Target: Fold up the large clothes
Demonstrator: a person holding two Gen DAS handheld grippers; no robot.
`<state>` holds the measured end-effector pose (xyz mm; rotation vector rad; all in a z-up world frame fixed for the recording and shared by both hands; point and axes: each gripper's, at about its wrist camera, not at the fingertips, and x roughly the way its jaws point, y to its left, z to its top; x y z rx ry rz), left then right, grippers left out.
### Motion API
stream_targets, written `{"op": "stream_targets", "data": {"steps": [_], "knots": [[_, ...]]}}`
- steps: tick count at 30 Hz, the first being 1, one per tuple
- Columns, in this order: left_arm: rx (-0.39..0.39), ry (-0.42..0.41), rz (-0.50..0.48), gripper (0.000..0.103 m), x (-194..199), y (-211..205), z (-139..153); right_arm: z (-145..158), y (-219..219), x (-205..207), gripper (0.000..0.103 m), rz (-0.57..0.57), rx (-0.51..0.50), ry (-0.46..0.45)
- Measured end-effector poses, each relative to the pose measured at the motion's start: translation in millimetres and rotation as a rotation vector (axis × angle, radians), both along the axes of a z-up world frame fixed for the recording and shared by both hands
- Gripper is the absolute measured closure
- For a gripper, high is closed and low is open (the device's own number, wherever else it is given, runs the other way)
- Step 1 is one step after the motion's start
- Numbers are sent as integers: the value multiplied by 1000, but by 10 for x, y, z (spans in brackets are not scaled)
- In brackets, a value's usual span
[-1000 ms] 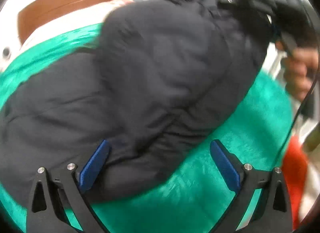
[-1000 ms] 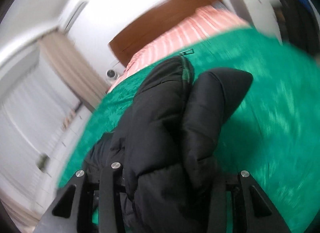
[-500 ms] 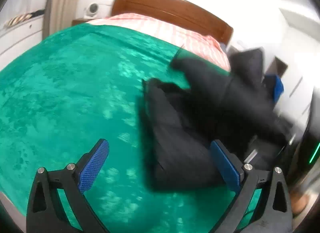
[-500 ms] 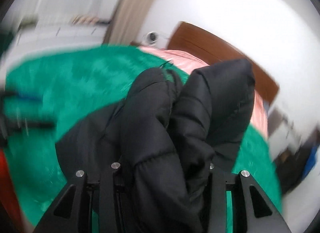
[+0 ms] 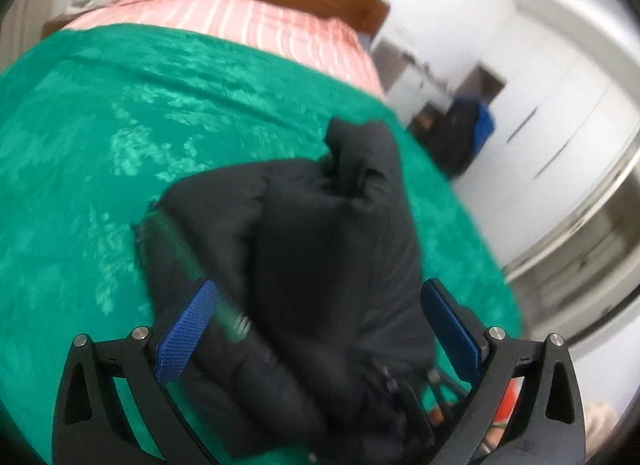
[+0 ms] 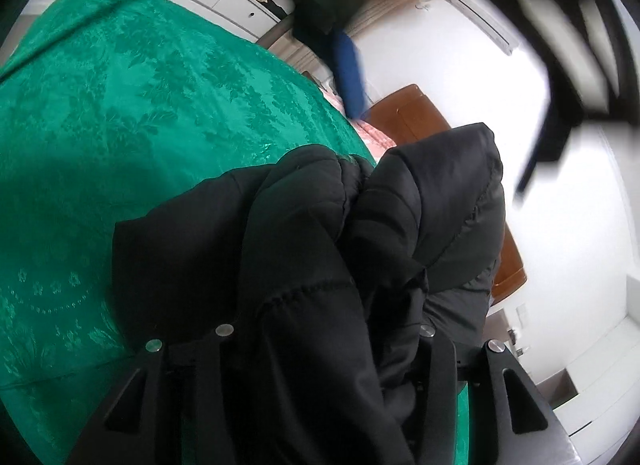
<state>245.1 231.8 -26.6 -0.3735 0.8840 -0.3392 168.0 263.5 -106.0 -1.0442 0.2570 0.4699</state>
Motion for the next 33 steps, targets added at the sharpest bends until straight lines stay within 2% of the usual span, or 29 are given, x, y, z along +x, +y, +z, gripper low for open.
{"op": "stream_targets", "data": {"steps": [2, 3, 4, 6, 7, 9, 12, 14, 16, 18, 21, 22, 25, 26, 27, 30, 33], "knots": [[52, 12, 12, 11, 102, -92, -25, 24, -23, -21, 52, 4, 22, 12], [60, 23, 24, 38, 152, -99, -18, 60, -51, -26, 45, 11, 44, 33], [9, 46, 16, 53, 191, -60, -66, 112, -88, -42, 40, 30, 75, 67], [-60, 70, 44, 68, 164, 107, -118, 224, -176, -124, 20, 76, 136, 129], [-53, 67, 53, 72, 146, 140, -128, 305, -247, -194, 18, 103, 182, 164], [-16, 60, 72, 74, 102, 209, -155, 496, -439, -342, 16, 157, 290, 248], [-10, 62, 102, 74, 71, 413, -321, 828, -788, -369, 15, 184, 480, 371], [-14, 75, 122, 74, 54, 551, -454, 1047, -994, -192, 15, 148, 598, 394], [-30, 87, 141, 73, 67, 655, -572, 1284, -1172, 189, 13, 59, 725, 411], [-52, 96, 159, 71, 58, 748, -666, 1421, -1203, 584, 12, -29, 783, 424], [-77, 100, 167, 69, 63, 813, -765, 1437, -1075, 1088, 11, -110, 803, 499], [-74, 97, 165, 68, 65, 816, -785, 1356, -976, 1236, 11, -125, 778, 537], [-70, 96, 158, 66, 89, 838, -881, 865, -685, 1456, 11, -154, 612, 612], [-78, 100, 163, 66, 93, 861, -918, 636, -642, 1479, 8, -175, 560, 626], [-99, 104, 164, 65, 107, 890, -971, 497, -619, 1451, 2, -178, 543, 602], [-136, 109, 160, 65, 109, 899, -1099, 323, -698, 1382, 0, -152, 552, 532], [-126, 86, 165, 64, 86, 848, -1177, 187, -768, 1458, 0, -139, 553, 534]]}}
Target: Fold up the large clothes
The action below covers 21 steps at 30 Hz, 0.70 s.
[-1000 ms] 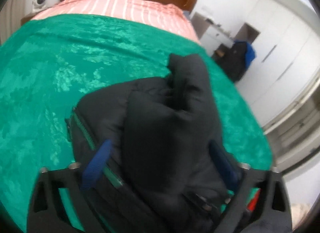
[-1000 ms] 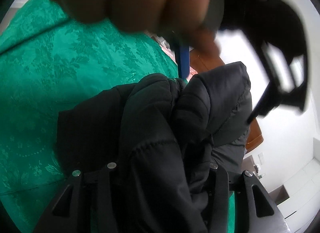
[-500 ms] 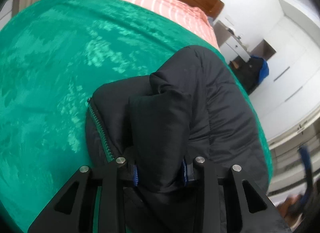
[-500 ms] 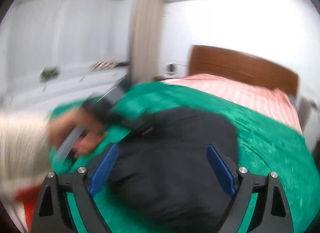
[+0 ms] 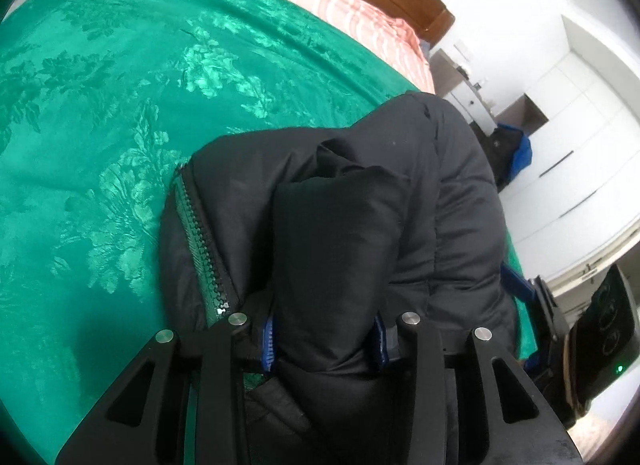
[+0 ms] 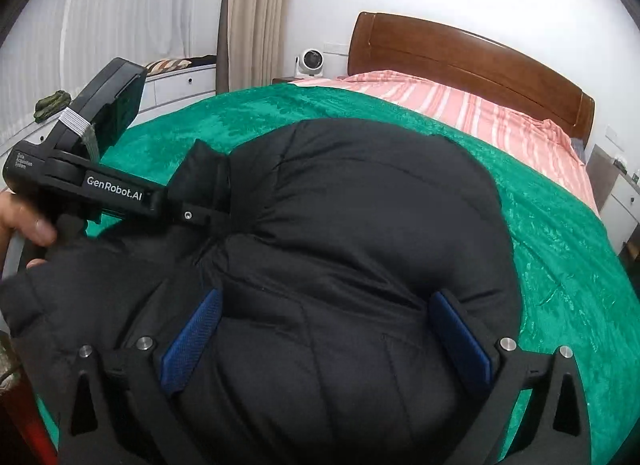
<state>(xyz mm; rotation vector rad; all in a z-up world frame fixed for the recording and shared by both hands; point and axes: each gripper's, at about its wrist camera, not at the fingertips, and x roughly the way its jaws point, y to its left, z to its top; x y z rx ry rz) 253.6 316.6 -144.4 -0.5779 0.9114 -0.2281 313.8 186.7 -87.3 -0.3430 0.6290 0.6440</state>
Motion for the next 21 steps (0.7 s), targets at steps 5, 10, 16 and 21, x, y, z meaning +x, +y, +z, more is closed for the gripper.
{"op": "stream_targets", "data": {"steps": [5, 10, 16, 21], "knots": [[55, 12, 12, 64, 47, -123, -20, -136, -80, 42, 0, 14, -9, 6], [97, 64, 5, 63, 101, -147, 66, 108, 15, -75, 3, 18, -83, 53], [147, 118, -41, 53, 127, -137, 289, 562, 254, -922, 4, 174, 26, -86], [135, 116, -38, 46, 36, -51, 375, -176, 627, -976, 0, 192, -190, -50]]}}
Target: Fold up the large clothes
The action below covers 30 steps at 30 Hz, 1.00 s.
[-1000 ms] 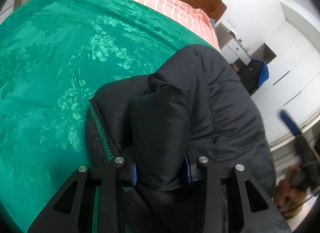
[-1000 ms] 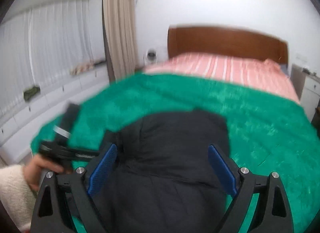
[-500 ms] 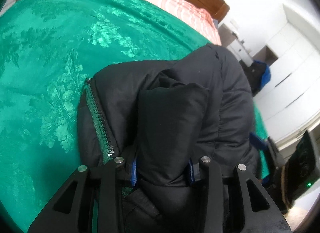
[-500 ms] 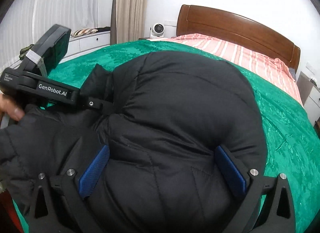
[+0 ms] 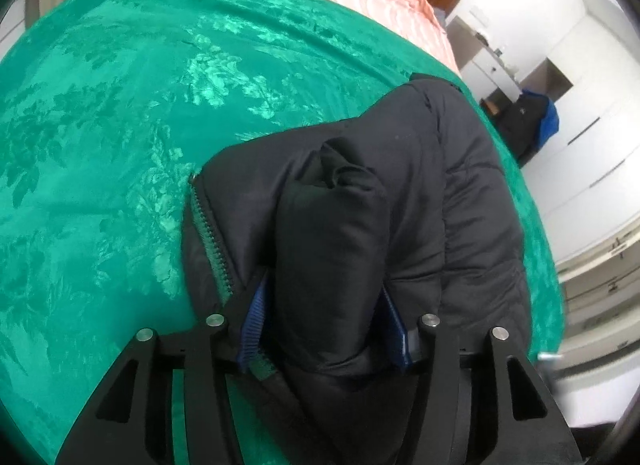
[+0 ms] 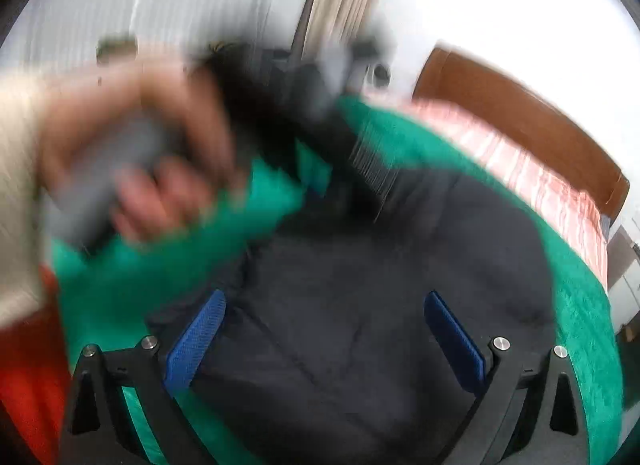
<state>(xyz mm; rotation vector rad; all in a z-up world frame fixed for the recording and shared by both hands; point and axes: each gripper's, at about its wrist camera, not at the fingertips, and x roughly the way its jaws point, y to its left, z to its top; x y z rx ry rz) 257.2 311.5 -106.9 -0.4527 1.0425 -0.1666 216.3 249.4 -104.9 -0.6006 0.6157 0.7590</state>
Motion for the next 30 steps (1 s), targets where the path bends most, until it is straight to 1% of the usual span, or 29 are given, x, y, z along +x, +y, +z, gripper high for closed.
{"op": "stream_targets", "data": {"steps": [2, 3, 6, 8, 11, 14, 15, 16, 18, 19, 20, 21, 23, 25, 26, 28, 30], "knots": [[0, -4, 3, 46, -42, 12, -24, -134, -5, -69, 0, 16, -4, -84], [9, -7, 7, 46, -55, 11, -52, -157, 6, -85, 0, 17, -11, -96], [24, -16, 28, 46, -29, -13, -154, -203, 24, -67, 0, 21, -14, -104], [33, -20, 40, 44, 6, -29, -229, -229, 37, -39, 0, 36, -19, -113], [-30, -13, 85, 42, 3, 32, -248, -187, 39, -55, 0, 42, -14, -107], [-51, -26, 88, 41, -94, 63, -92, 1, -51, -138, 1, 41, 11, -89], [-55, -44, 91, 37, -167, 91, 3, 97, -120, -197, 1, 35, 37, -83], [-43, -62, 102, 27, -259, 130, 105, 222, -224, -277, 1, 35, 80, -81], [-30, -92, 127, 15, -433, 225, 254, 434, -441, -440, 1, 47, 159, -86], [-47, -105, 133, 11, -528, 270, 298, 504, -559, -555, 1, 50, 187, -91], [-76, -113, 135, 10, -617, 322, 317, 578, -693, -660, 1, 54, 210, -93], [-138, -119, 138, 8, -750, 390, 313, 600, -791, -734, 1, 53, 223, -93], [-222, -113, 151, 6, -934, 475, 243, 607, -1006, -869, 1, 38, 243, -94], [-282, -101, 166, 6, -1143, 534, 121, 561, -1244, -1028, 1, 7, 258, -95], [-300, -103, 170, 6, -1206, 541, 81, 546, -1373, -1056, 1, -13, 258, -91], [-369, -119, 167, 5, -1334, 526, -23, 504, -1557, -1035, 1, -56, 251, -82], [-453, -128, 153, 5, -1367, 489, -87, 476, -1766, -1007, 1, -107, 252, -68]]}}
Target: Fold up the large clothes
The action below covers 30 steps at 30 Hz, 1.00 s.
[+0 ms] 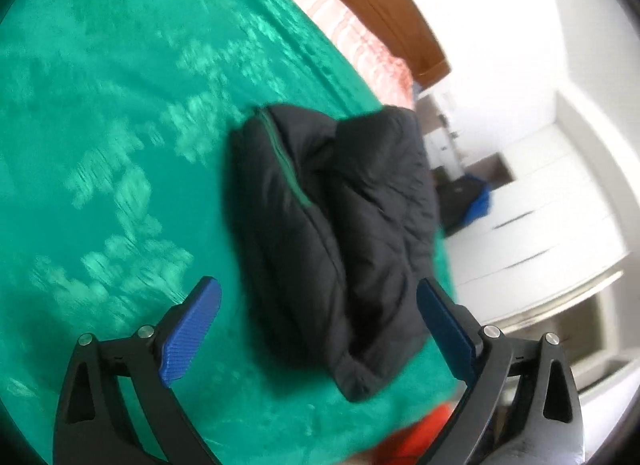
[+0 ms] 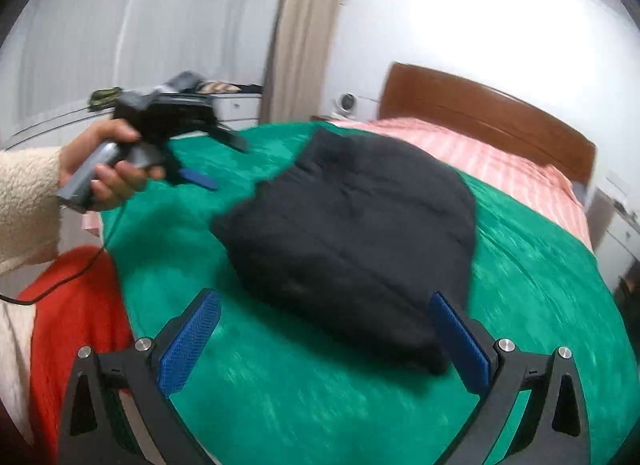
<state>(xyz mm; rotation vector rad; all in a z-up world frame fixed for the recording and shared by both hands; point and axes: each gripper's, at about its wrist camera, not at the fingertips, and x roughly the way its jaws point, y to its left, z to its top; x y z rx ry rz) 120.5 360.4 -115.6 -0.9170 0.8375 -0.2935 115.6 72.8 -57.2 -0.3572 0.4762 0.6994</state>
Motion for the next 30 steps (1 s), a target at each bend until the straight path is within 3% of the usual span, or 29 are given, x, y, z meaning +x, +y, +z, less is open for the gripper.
{"op": "stream_targets", "data": {"steps": [3, 7, 12, 15, 17, 19, 21, 24, 28, 30], "knots": [[-42, -27, -22, 5, 146, -108, 62, -69, -220, 101, 1, -71, 41, 53], [114, -20, -60, 4, 475, -308, 129, -14, -348, 359, 1, -129, 91, 116], [235, 151, -114, 0, 783, -483, -330, 0, -480, 564, 1, -159, 160, 207], [171, 201, -130, 0, 859, -455, -545, 24, -598, 861, 1, -144, 219, 304], [130, 228, -139, 0, 914, -428, -639, -3, -702, 1189, 1, -118, 297, 413], [134, 240, -172, 0, 999, -431, -694, -131, -815, 1643, 1, -80, 415, 590], [138, 253, -198, 0, 1079, -439, -713, -363, -864, 2078, 1, -40, 525, 795], [136, 261, -242, 0, 1227, -464, -739, -744, -782, 2513, 0, 38, 641, 1004], [116, 261, -252, 0, 1398, -495, -805, -1202, -462, 2805, 0, 51, 649, 1157], [101, 269, -225, 0, 1478, -499, -834, -1164, -282, 2876, 1, 42, 603, 1118]]}}
